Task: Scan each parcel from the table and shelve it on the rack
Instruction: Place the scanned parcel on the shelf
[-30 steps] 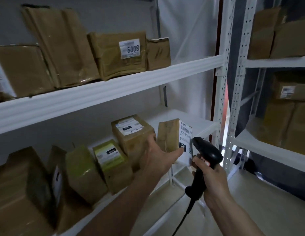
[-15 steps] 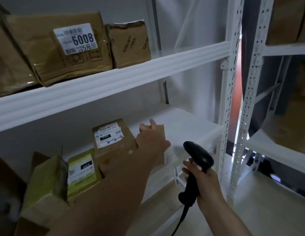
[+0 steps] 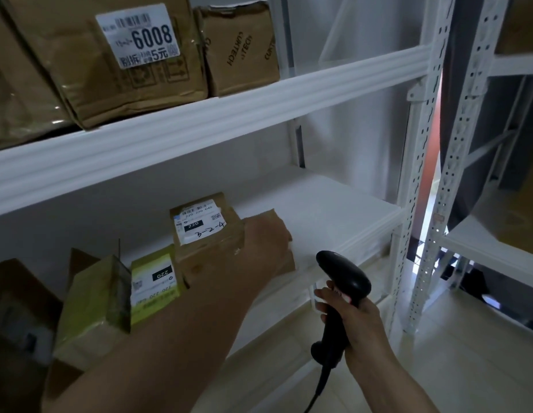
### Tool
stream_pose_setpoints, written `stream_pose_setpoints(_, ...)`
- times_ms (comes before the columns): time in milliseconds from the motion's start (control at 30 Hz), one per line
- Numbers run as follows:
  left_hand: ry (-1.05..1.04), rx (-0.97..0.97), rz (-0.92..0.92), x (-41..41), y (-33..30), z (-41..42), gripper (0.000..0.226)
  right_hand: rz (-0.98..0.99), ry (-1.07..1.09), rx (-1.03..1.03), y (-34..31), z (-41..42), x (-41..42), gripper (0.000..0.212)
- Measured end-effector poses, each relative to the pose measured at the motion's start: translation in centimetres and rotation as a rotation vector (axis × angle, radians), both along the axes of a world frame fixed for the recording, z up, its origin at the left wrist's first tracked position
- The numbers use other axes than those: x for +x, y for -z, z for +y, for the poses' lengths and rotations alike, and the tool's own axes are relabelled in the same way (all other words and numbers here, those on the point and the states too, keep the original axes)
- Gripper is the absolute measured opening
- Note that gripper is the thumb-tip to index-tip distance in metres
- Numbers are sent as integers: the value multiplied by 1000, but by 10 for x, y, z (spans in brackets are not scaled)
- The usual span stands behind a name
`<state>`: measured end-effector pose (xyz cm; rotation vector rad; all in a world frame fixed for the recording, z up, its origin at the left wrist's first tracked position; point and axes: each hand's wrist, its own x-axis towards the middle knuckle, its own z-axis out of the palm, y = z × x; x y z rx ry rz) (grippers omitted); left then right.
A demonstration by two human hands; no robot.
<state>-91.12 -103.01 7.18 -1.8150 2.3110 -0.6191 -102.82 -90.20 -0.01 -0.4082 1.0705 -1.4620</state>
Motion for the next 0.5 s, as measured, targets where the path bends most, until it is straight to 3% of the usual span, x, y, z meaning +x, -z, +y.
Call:
stream_pose_setpoints(167, 115, -60, 8, -1, -2, 20, 20, -8, -33, -4, -6, 17, 11, 27)
stream_pose_setpoints(300, 192, -96, 297, 14, -11, 63, 24, 5, -47, -5, -15, 27, 26, 26)
stream_pose_setpoints(500, -52, 53, 666, 95, 1, 142, 18, 30, -179, -28, -26, 47, 72, 24)
